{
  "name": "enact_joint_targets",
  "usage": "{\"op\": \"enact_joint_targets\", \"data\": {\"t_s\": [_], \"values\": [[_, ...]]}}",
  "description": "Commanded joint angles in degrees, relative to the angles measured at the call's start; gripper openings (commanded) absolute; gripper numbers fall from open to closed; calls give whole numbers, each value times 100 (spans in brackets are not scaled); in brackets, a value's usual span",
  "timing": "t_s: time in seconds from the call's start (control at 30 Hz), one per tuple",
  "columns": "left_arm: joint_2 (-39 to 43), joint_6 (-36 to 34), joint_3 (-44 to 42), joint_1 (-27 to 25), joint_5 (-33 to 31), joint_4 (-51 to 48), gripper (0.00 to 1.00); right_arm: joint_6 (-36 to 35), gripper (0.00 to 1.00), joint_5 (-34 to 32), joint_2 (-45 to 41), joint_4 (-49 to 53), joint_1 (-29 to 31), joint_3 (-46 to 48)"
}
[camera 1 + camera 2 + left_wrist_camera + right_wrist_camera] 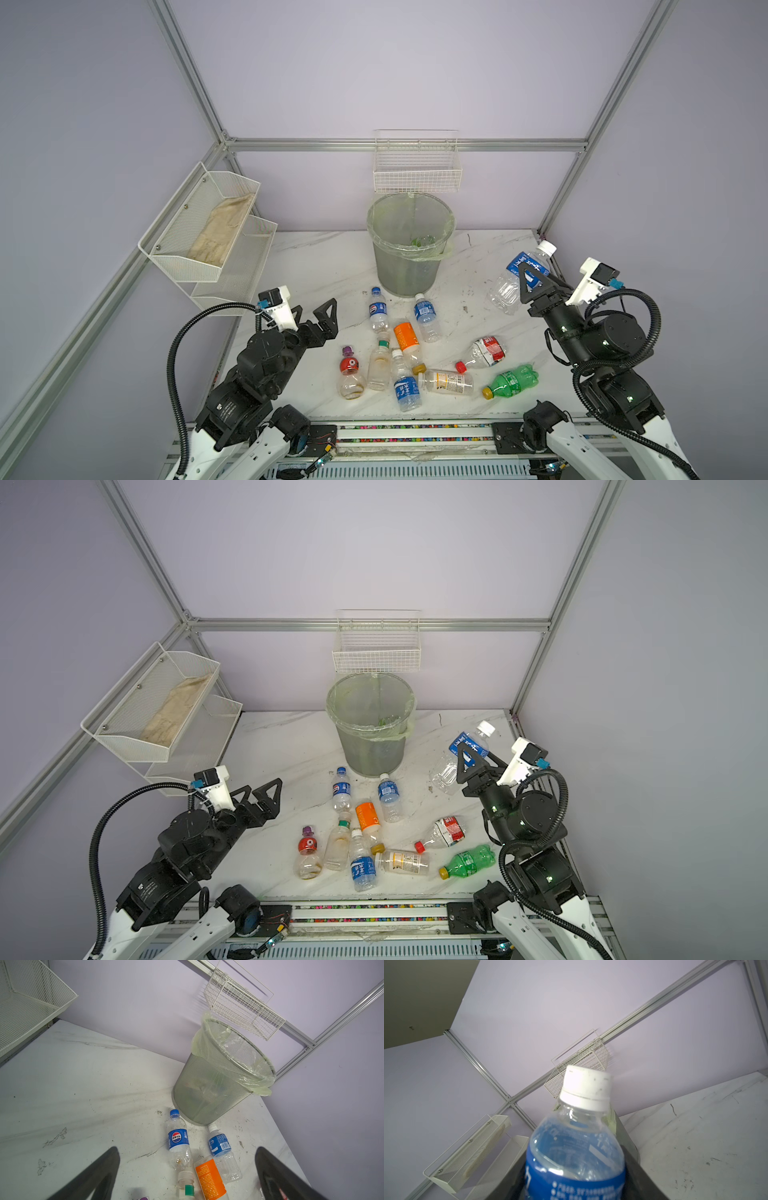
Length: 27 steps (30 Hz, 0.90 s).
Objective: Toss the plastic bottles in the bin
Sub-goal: 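Lift the blue-label bottle with the right gripper and release it over the bin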
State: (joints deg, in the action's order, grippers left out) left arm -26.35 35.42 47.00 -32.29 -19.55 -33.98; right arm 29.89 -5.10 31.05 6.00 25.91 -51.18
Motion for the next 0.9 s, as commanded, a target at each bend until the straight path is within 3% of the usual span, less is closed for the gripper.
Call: {"op": "enact_joint_targets", "data": {"t_s": [0.0, 0.5, 0.87], "values": [[42, 74, -169, -10, 85, 128, 100, -79, 0, 175, 157, -494, -23, -300], [148, 109, -130, -6, 88, 24, 100, -383, 0, 457, 1442, -1165, -17, -1384], [237, 123, -7, -15, 94, -129, 100, -466, 0, 906, 4440, -683, -16, -3265]]}}
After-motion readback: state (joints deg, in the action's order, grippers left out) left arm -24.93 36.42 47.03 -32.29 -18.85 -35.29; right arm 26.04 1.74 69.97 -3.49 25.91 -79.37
